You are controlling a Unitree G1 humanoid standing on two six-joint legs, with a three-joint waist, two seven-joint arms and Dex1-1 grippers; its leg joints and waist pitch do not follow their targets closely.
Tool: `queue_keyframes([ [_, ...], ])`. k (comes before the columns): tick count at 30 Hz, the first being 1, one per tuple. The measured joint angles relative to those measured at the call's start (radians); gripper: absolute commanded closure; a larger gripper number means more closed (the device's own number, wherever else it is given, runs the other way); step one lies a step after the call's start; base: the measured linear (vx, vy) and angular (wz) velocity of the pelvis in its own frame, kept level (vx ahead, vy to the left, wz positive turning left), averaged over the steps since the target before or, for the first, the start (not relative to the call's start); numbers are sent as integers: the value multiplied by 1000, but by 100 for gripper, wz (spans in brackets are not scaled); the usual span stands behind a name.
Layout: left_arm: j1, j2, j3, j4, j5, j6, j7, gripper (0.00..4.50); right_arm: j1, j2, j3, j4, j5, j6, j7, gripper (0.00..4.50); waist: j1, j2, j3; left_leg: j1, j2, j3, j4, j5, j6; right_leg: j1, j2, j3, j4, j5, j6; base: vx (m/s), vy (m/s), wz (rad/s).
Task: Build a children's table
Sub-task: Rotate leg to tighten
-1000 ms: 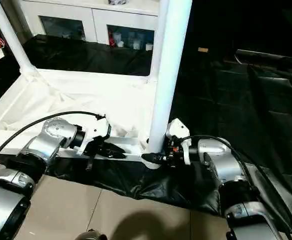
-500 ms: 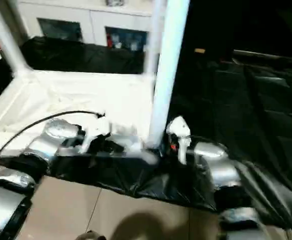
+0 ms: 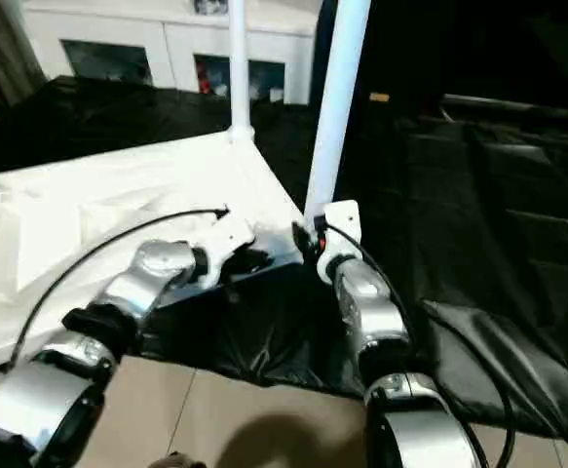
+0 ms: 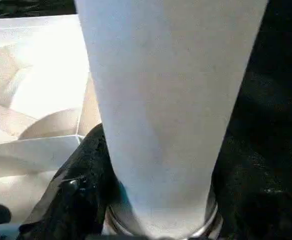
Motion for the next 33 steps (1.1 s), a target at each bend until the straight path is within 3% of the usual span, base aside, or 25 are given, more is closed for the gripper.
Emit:
queue_keyframes([
  [1, 0, 0, 0, 0, 0, -1, 3, 450, -3, 0, -1, 9, 0, -8, -1, 146, 0, 0, 0, 0, 0, 0, 0, 0, 0, 0, 0, 0, 0, 0, 0, 0, 0, 0],
  [7, 0, -6, -2, 6, 10, -20, 24, 450, -6, -7, -2, 25, 0, -37, 19, 91, 2, 2, 1, 0, 0, 0, 0, 0, 0, 0, 0, 0, 0, 0, 0, 0, 0, 0],
  [12, 0, 0, -3, 6, 14, -44, 10, 450, -5, -70, 12, 29, -1, -47, 180, 91, 3, 6, 4, -2, 0, 0, 0, 0, 0, -2, 0, 0, 0, 0, 0, 0, 0, 0],
  [14, 0, 13, -2, 6, 9, -57, -21, 450, -5, -113, 41, 29, -5, -53, 264, 91, 4, 8, 4, -3, 0, 0, -1, 0, 0, -3, 0, -1, 0, 0, 0, 0, 0, 0],
  [17, 0, 46, -2, 6, -4, -79, -94, 450, 0, -164, 74, 20, -9, -69, 394, 91, 4, 9, 5, -3, 2, 0, -1, 0, 0, -4, 1, -1, 1, 0, 0, 0, 0, 0],
  [24, 20, 99, -2, -15, -51, -104, -288, 450, 42, -223, 95, -42, 25, -69, 646, 91, 5, 9, 5, -5, 2, 0, 0, 0, 0, -5, 1, -1, 1, 0, 0, 0, 0, 0],
  [33, 40, 163, -11, -37, -94, -134, -496, 450, 86, -296, 183, -178, 59, -39, 925, 91, 19, 7, 6, -6, 2, 0, 1, 0, 1, -6, 1, -1, 0, 0, 0, 0, 0, 0],
])
